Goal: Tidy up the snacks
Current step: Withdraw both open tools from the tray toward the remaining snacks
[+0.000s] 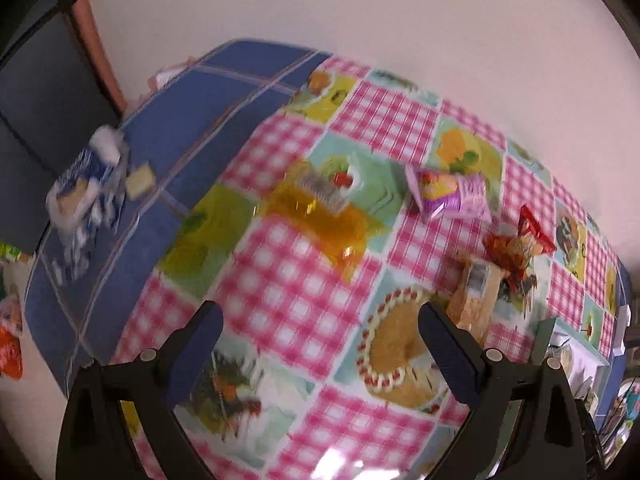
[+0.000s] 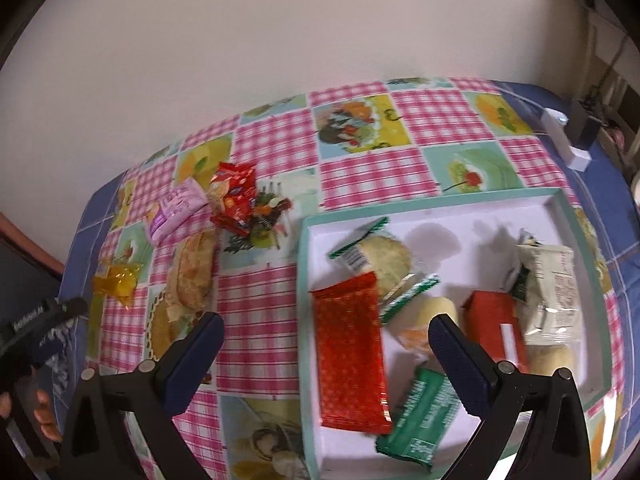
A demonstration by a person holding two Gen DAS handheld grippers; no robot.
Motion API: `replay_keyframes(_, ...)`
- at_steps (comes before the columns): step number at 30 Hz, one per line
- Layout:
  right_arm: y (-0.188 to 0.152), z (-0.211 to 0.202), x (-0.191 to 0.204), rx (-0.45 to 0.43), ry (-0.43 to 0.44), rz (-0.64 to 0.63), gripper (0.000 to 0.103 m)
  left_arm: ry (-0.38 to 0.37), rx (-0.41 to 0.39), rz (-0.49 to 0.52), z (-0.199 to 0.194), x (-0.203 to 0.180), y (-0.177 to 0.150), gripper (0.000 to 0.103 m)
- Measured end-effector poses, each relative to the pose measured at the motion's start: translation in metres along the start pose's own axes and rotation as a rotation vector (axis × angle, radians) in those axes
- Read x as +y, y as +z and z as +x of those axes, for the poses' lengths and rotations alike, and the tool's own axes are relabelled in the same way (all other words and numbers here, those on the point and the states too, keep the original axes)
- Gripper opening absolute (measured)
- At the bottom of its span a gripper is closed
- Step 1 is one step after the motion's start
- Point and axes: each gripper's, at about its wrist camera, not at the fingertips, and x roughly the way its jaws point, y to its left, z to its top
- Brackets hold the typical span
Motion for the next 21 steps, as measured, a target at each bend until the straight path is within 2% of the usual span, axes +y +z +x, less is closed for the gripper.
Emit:
replay_keyframes(3, 0.003, 0.008, 0.011, 0.016, 0.019, -0.031, 0.103, -0.017, -0.011, 0.041, 0.004, 0.002, 0.013, 0.098)
replay_keyframes(6, 0.011, 0.013, 0.025, 0.021, 0.047, -0.038, 0.103, -0.073, -0.012, 0.055, 0.005, 0.006, 0.029, 0.098)
replay_keyframes(11, 0.033, 0.02, 0.062, 0.043, 0.069, -0.08, 0.103, -0.056, -0.019, 0.136, 0.008, 0.011, 0.051, 0.098)
replay_keyframes(17, 0.052, 0.045, 0.097, 0.111, 0.076, -0.09, 0.103, -0.088, 0.072, 0.137, 0.038, 0.018, 0.064, 0.098)
replay_keyframes(21, 0.05, 0.075, 0.114, 0.183, 0.055, -0.093, 0.103, -0.134, 0.14, 0.062, 0.062, 0.025, 0.068, 0.098)
